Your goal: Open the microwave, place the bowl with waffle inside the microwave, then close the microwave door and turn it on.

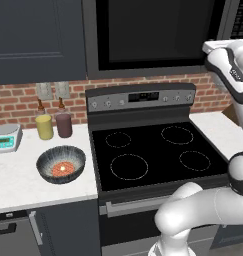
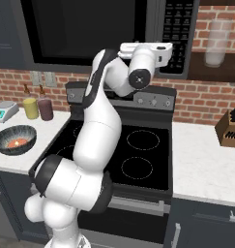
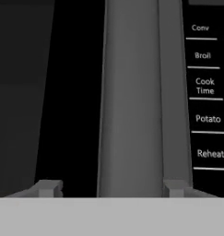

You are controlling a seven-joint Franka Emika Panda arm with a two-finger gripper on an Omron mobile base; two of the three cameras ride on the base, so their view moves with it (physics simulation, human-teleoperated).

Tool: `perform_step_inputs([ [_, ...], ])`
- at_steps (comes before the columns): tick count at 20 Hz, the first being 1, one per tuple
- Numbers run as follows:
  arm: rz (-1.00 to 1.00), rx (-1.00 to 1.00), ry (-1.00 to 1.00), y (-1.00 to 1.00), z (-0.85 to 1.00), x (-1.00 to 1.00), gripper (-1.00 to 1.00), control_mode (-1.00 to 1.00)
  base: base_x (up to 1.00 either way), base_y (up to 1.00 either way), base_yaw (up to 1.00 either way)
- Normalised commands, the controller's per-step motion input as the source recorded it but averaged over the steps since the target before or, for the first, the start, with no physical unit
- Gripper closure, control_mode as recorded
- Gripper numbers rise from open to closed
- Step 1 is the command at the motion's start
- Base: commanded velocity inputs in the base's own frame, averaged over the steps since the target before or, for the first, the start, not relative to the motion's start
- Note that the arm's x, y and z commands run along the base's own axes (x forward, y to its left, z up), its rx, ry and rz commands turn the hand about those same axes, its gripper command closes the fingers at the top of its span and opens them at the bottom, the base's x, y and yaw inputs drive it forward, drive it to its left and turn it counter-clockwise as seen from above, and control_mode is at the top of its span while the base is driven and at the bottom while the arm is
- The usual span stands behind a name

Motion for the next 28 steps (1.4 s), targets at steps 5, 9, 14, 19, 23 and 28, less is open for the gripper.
perform_step_inputs([
  [5,0.0,0.0,-0.03,0.0,0.0,-0.02,1.0,-1.0,0.0,0.0,0.0],
  [9,0.0,0.0,-0.03,0.03,0.02,-0.22,1.0,-1.0,0.0,0.0,0.0],
  [14,0.07,0.0,0.0,0.22,0.07,-0.59,1.0,-1.0,0.0,0.0,0.0],
  [19,0.09,0.0,-0.03,0.36,0.13,-0.99,1.0,-1.0,0.0,0.0,0.0],
  [23,0.08,0.0,0.0,0.55,0.16,-1.0,1.0,-1.0,0.0,0.0,0.0],
  [28,0.08,0.0,0.0,0.62,0.18,-1.0,1.0,-1.0,0.0,0.0,0.0],
])
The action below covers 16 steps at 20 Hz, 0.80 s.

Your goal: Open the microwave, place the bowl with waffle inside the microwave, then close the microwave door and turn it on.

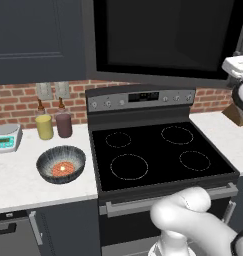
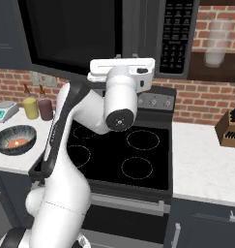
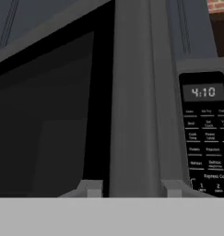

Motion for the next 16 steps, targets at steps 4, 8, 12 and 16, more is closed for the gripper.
perform_step_inputs([
  [4,0.08,0.0,0.0,0.59,0.16,-1.0,1.0,-1.0,0.0,0.0,0.0],
  [8,0.09,0.0,0.0,0.5,0.13,-1.0,1.0,-1.0,0.0,0.0,0.0],
  [12,0.1,0.0,0.0,0.47,0.03,-0.98,1.0,-1.0,0.0,0.0,0.0],
  [16,0.14,0.0,0.0,0.16,0.0,-0.58,-1.0,-1.0,0.0,0.0,0.0],
])
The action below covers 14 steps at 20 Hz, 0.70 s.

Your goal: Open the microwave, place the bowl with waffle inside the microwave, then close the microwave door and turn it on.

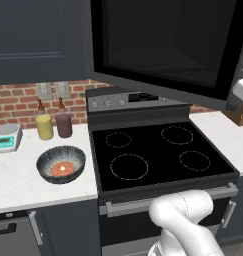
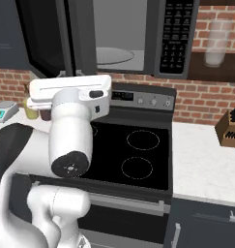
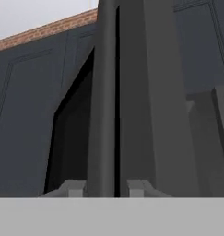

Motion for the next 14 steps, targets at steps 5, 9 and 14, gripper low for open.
perform_step_inputs([
  [5,0.15,0.0,-0.07,-0.72,0.03,-0.28,-1.0,-1.0,0.0,0.0,0.0],
  [9,0.14,0.05,-0.13,-1.0,0.13,-0.3,-1.0,-1.0,0.0,0.0,0.0],
  [14,0.18,0.04,0.01,-0.62,0.01,0.24,-1.0,-1.0,0.0,0.0,0.0],
])
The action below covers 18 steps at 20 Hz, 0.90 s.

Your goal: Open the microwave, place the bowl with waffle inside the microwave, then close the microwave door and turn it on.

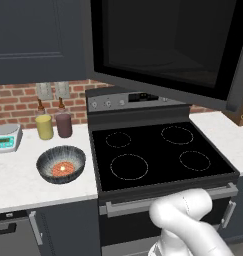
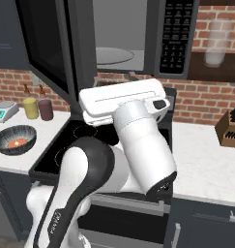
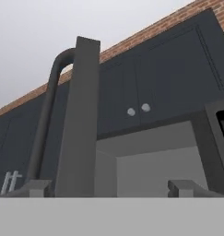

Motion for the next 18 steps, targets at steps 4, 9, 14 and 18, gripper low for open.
perform_step_inputs([
  [4,0.1,0.0,0.08,-0.07,-0.18,0.82,-1.0,-1.0,0.0,0.0,0.0],
  [9,0.26,0.0,0.14,-0.45,-0.19,0.75,-1.0,-1.0,0.0,0.0,0.0],
  [14,0.27,0.0,0.07,-0.19,-0.06,0.49,-1.0,-1.0,0.0,0.0,0.0],
  [18,0.27,0.0,0.01,-0.15,0.0,0.48,-1.0,-1.0,0.0,0.0,0.0],
])
